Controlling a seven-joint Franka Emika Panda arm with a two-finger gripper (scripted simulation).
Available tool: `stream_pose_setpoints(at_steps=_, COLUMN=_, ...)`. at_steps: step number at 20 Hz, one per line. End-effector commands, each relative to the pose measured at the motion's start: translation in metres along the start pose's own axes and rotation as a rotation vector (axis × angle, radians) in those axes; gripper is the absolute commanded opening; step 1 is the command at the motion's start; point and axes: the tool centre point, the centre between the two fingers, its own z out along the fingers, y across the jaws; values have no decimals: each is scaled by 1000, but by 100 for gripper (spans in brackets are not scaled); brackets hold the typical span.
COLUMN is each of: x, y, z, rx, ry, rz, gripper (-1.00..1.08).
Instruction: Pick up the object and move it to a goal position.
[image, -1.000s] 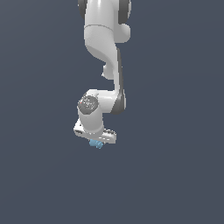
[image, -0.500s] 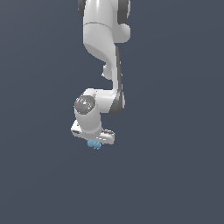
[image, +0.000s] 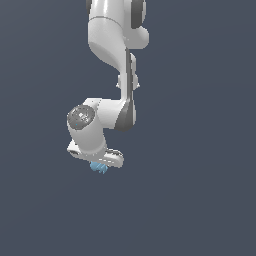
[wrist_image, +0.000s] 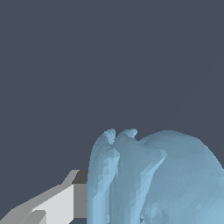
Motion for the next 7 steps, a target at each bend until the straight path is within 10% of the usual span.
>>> stream_pose_setpoints(at_steps=1, x=6, y=4, z=-6, rx=0, ry=-1, rz=-1, gripper=-100)
stream_pose_setpoints(at_steps=7, x=10, y=7, z=-11, rx=0, ry=-1, rz=-1, gripper=-100)
